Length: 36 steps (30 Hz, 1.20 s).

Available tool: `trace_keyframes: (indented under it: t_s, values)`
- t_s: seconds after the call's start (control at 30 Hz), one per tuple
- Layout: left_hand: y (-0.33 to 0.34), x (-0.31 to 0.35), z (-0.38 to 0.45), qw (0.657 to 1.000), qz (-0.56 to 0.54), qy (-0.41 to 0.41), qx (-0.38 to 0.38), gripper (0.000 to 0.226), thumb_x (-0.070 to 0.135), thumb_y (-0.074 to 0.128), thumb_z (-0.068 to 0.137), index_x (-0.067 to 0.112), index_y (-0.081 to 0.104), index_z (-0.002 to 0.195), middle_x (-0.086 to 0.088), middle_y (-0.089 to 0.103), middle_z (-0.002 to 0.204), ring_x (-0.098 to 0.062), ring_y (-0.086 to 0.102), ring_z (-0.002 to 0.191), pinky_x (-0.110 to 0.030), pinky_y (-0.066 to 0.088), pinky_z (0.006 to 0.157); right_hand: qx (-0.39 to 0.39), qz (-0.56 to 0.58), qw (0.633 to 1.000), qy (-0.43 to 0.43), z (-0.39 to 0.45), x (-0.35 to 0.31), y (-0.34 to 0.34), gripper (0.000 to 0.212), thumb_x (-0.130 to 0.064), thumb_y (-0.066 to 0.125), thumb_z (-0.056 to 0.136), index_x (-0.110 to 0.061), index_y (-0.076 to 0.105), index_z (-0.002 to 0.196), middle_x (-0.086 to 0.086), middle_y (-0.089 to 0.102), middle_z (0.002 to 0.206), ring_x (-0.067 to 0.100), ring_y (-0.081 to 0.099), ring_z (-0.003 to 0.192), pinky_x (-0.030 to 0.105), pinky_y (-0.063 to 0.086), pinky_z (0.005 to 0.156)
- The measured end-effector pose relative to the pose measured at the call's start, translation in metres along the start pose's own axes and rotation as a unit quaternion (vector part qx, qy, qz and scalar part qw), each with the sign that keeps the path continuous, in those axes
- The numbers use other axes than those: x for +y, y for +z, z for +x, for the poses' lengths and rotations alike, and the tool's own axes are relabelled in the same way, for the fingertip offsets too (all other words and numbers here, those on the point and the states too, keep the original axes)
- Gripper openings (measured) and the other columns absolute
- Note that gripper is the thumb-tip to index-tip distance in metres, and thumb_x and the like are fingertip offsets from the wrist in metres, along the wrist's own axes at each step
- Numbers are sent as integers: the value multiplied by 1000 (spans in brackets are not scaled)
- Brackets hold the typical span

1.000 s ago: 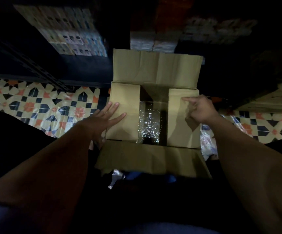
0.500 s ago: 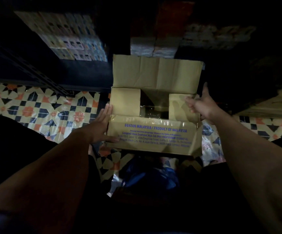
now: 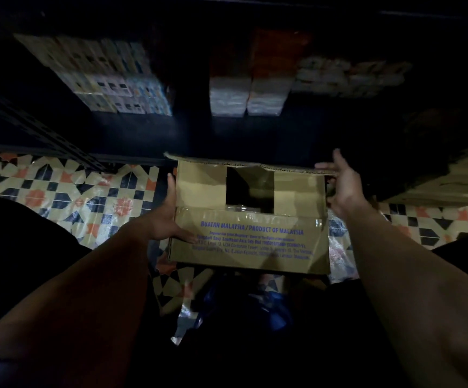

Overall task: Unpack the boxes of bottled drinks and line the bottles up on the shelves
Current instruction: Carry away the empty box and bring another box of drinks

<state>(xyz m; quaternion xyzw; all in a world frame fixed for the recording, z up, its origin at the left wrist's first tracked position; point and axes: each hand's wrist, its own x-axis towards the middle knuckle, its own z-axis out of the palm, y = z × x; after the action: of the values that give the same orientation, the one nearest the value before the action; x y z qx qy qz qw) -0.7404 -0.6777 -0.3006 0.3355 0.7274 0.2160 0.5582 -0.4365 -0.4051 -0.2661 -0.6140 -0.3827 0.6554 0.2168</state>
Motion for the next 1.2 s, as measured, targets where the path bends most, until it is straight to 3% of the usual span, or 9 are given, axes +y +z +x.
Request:
trace_keyframes:
  t_s: [0.07,0.2,0.43,0.53,0.63,0.7,0.77,0.93,1.2]
  values:
    - [4,-1,3,1000,-18,0,14,163,0,93,64,39,-44,145,21,10,153,-14,30,142,-38,54,101,-11,14,999,-30,-7,11,-6,36,-40,63,96,-15,71,120,4,73,107,27,69,105,38,55,80]
    - [2,-8,9,998,-43,-21,33,149,7,102,48,26,5,159,8,55,137,-21,51,133,-27,57,90,-15,6,999,-46,-19,33,-15,51,-14,66,96,-21,53,144,0,67,117,21,69,106,43,56,97]
    - [12,5,-5,992,-84,62,67,163,1,94,63,44,-38,147,8,35,161,1,47,135,-7,51,81,13,-256,959,-122,-36,65,0,46,-51,32,107,-27,39,146,-2,64,104,20,65,96,38,55,81]
    - [28,19,-9,987,-90,58,123,150,18,93,70,41,-28,155,27,36,150,16,48,123,-9,48,88,73,-310,939,-127,-41,74,9,45,-62,22,104,-30,35,133,8,64,100,33,65,91,51,55,83]
    - [48,40,-1,969,-98,23,225,115,36,77,89,28,-11,162,23,32,144,-2,41,130,-28,41,102,108,-342,925,-126,-36,77,13,45,-61,20,104,-25,35,126,15,62,103,38,63,92,53,53,84]
    - [56,50,10,945,-64,-22,322,71,50,55,102,18,24,158,9,55,137,-14,57,122,-25,46,91,129,-350,920,-123,-33,78,15,54,-67,17,101,-22,36,126,17,62,104,39,63,94,55,53,85]
    - [60,55,20,916,-20,-52,396,50,54,39,106,9,51,123,5,63,90,-18,67,87,-19,43,61,148,-352,917,-116,-31,77,18,67,-75,15,96,-20,37,129,18,63,107,40,63,97,57,53,87]
    - [54,51,33,886,30,-108,449,69,67,37,101,3,61,114,-13,65,97,-27,65,93,-32,43,75,179,-395,895,-104,-26,75,20,60,-63,24,103,-11,40,128,9,55,90,30,55,86,40,43,77]
    - [49,65,27,899,22,-141,415,70,64,33,103,3,56,127,-22,68,101,-32,67,94,-35,43,72,169,-394,900,-78,-31,70,22,62,-73,18,97,-19,41,117,9,61,91,34,64,88,57,55,82]
